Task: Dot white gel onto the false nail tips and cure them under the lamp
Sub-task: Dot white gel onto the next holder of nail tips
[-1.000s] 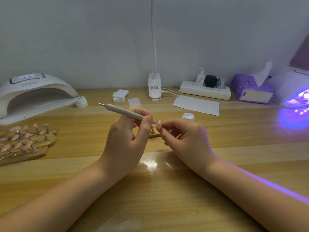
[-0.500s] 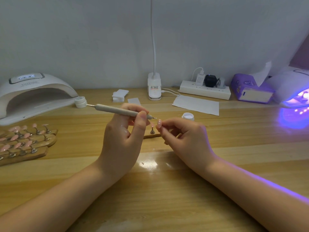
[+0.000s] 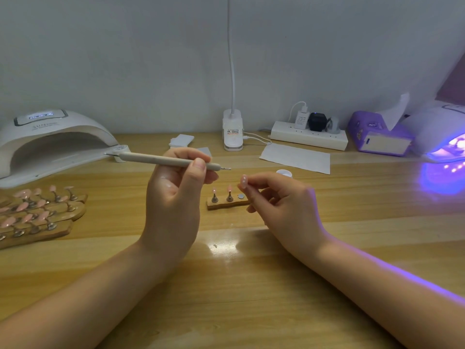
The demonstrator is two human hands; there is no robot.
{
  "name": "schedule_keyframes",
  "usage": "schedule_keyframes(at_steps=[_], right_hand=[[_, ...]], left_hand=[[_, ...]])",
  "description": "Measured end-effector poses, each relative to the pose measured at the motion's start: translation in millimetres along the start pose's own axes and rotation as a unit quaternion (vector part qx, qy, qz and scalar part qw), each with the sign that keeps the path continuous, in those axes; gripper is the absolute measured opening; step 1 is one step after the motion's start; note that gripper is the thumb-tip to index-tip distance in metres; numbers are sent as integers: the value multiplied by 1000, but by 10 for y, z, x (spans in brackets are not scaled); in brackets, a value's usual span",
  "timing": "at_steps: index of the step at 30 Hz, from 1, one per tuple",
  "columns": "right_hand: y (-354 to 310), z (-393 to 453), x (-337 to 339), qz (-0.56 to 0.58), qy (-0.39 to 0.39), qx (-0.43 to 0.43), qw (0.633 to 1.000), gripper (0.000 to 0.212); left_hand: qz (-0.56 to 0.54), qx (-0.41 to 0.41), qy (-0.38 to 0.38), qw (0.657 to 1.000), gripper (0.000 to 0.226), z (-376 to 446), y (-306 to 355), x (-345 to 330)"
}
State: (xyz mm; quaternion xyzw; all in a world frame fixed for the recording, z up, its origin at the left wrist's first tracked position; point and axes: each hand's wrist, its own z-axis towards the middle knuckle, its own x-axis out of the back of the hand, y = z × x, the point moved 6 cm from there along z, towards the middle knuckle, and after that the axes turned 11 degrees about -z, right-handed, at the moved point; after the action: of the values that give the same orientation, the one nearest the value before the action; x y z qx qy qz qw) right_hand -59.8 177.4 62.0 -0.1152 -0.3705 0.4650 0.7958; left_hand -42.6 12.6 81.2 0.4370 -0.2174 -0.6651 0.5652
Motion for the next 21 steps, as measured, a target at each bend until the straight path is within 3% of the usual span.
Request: schedule_keyframes(at_steps=[7,21], right_hand=[[113,21,-83,21,-30,-110,993,8],[274,41,-289,-210,-149,-141,956,20]], left_hand=[[12,5,11,1000,8,22,-44,52],[-7,19,18,1000,8,31,-139,69]])
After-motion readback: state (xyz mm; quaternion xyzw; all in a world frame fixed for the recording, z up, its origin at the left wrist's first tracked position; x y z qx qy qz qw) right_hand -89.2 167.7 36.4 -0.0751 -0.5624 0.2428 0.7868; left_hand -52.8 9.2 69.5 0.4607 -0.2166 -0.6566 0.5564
